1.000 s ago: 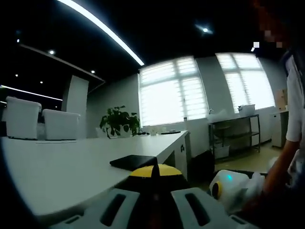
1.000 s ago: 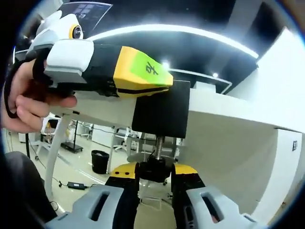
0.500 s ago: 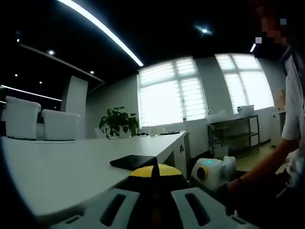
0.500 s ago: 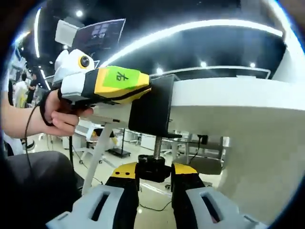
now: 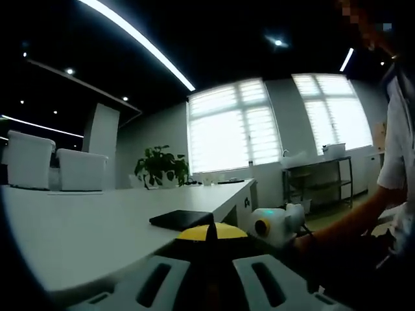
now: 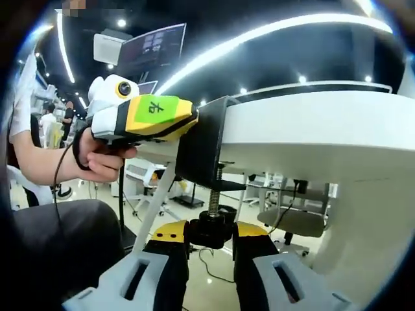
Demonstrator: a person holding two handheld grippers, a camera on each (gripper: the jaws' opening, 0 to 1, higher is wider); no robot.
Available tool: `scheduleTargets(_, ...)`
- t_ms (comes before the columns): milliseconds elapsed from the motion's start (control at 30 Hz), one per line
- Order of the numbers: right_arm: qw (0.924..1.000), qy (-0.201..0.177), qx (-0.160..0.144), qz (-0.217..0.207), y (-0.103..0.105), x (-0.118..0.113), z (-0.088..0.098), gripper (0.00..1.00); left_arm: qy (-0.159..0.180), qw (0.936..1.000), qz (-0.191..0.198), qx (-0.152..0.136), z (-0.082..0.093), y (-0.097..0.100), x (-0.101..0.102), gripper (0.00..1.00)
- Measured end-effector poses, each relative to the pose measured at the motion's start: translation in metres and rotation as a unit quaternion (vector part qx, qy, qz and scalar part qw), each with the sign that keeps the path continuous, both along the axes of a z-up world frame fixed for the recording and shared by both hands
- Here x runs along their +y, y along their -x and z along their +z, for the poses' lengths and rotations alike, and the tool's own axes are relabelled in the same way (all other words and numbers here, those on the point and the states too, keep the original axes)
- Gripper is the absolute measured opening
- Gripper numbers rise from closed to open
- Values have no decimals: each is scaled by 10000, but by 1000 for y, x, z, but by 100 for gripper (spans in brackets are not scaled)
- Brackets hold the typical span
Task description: Clamp the fixed fixture on the desktop, loosen the retaining clip, secure it to the edge of the desk, and tighten the retaining clip.
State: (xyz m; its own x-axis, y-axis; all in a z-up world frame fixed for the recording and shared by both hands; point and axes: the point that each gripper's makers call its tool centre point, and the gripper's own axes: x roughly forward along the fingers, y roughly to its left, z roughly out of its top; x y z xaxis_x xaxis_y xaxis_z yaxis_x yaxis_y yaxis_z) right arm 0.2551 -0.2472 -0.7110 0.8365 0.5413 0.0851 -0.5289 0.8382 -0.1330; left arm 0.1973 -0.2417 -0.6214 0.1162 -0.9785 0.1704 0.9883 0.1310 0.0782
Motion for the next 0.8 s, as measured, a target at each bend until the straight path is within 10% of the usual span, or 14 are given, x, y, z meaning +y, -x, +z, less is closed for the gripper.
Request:
scheduleTargets(367,9946,-237,-94,-1007,4,-26,-6,44,0,10000,0,8,0,0,0,3)
scheduleTargets(800,9562,-390,-44,-2900,56,-13,-21,45,2,10000,-9,22,0,0,0,3)
